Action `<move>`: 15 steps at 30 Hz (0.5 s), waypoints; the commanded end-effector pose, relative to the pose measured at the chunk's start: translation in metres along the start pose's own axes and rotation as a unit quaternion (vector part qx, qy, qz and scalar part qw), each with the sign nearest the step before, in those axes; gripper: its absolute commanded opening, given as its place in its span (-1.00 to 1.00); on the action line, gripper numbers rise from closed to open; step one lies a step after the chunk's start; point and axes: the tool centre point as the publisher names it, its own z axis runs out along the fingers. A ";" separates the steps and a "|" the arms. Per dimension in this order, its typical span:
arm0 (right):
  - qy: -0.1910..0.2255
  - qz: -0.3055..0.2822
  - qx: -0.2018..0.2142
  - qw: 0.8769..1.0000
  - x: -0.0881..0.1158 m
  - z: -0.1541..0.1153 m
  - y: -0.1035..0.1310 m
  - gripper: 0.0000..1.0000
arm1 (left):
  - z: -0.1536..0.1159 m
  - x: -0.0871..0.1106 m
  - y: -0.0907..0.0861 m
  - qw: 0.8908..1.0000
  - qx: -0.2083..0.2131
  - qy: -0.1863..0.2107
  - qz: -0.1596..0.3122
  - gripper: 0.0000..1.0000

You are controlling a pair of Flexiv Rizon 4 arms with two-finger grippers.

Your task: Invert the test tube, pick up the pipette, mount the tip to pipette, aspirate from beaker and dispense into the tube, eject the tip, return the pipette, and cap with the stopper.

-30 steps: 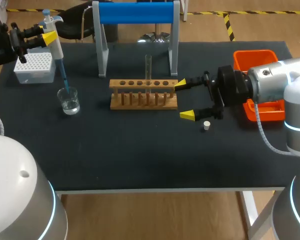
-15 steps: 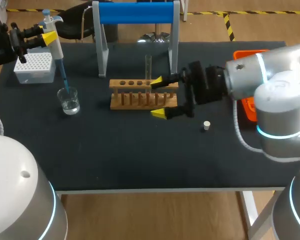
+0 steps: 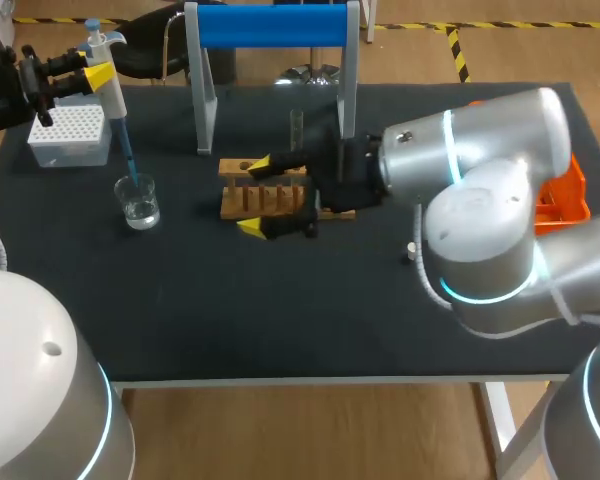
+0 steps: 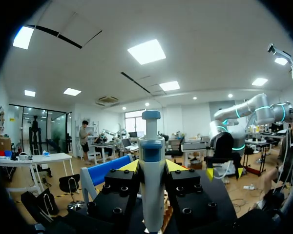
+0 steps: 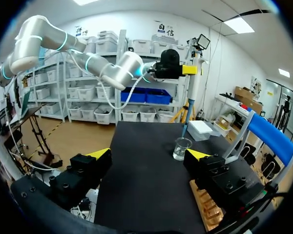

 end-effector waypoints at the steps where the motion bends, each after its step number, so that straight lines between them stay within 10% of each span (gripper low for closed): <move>1: -0.035 0.006 0.008 0.999 0.001 0.060 0.000 1.00 | -0.001 -0.001 0.001 1.000 0.002 0.002 0.001 -1.00; 15: -0.111 0.027 0.014 0.993 -0.016 0.095 -0.013 1.00 | -0.001 -0.001 0.001 1.000 0.002 0.002 0.001 -1.00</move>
